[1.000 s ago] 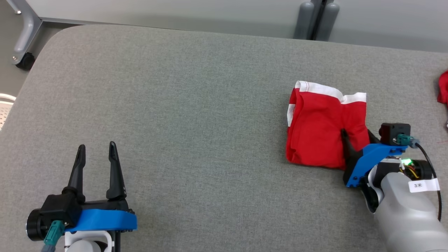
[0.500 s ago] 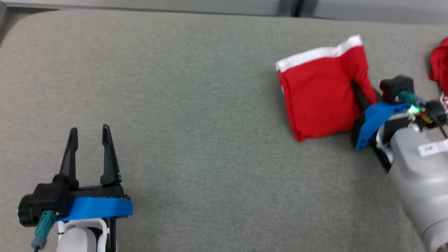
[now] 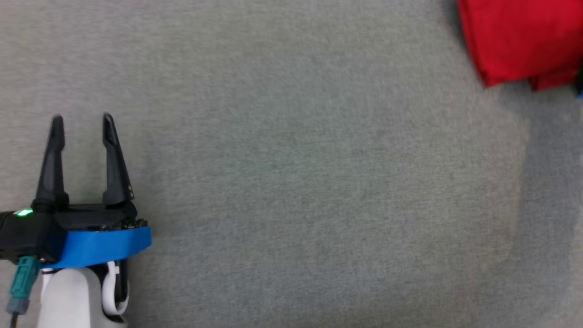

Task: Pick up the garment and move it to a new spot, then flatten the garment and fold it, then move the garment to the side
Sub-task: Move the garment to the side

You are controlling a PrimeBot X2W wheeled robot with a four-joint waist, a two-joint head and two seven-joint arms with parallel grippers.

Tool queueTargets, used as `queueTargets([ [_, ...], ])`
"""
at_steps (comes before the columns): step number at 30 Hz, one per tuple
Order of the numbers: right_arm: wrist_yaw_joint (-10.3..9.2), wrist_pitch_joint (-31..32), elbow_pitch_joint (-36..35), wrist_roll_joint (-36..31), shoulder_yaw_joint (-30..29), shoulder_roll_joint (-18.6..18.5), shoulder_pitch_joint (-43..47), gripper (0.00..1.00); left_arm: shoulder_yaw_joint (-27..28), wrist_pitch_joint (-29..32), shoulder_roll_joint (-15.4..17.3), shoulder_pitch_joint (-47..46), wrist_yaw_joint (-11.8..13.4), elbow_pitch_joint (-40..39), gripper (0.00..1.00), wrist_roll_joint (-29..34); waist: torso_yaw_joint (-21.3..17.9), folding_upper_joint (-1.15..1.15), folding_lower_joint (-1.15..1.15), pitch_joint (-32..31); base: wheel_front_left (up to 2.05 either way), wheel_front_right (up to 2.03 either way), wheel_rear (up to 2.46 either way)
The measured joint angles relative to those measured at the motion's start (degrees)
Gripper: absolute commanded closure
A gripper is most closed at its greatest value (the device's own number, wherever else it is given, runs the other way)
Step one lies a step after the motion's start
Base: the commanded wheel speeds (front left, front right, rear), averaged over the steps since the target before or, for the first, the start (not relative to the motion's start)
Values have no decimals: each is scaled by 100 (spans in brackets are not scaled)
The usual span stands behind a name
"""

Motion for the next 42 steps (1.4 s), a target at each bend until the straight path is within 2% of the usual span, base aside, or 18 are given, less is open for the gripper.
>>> queueTargets([
  [7,0,148,-66,531,222,-771,-349,100,69,1,164,-151,-38,-318,0,92,-311,0,0,313,0,0,0],
  [15,1,271,485,272,313,-811,-707,100,41,1,218,-211,-59,-506,0,132,-268,-1,-1,445,0,0,0],
  [16,1,264,578,162,299,-791,-779,85,45,1,214,-211,-59,-505,0,132,-253,-1,-1,462,0,0,0],
  [17,1,259,688,125,257,-751,-860,2,43,1,209,-211,-59,-503,0,132,-238,-1,-1,477,0,0,0],
  [20,1,271,1053,-31,126,-612,-932,0,59,1,192,-211,-60,-477,0,129,-187,-1,0,484,0,0,0],
  [25,1,137,1247,-363,-20,-501,-943,0,143,1,156,-189,-60,-368,0,87,-130,-2,-1,298,0,0,0],
  [29,1,-10,1245,-563,-142,-532,-905,0,162,1,97,-137,-62,-249,0,46,-41,-1,-1,-7,0,0,0],
  [31,1,-46,1072,-554,-250,-435,-795,0,191,2,64,-37,-62,-168,0,15,7,-2,-2,-200,0,0,0],
  [36,1,-66,-255,-609,-636,88,-165,0,331,0,-8,209,-62,15,0,-58,87,-2,-2,-726,0,0,0],
  [42,0,-69,-1834,-667,-1050,726,1316,0,357,1,-58,554,-62,260,0,-126,220,-3,-2,-1373,0,0,0],
])
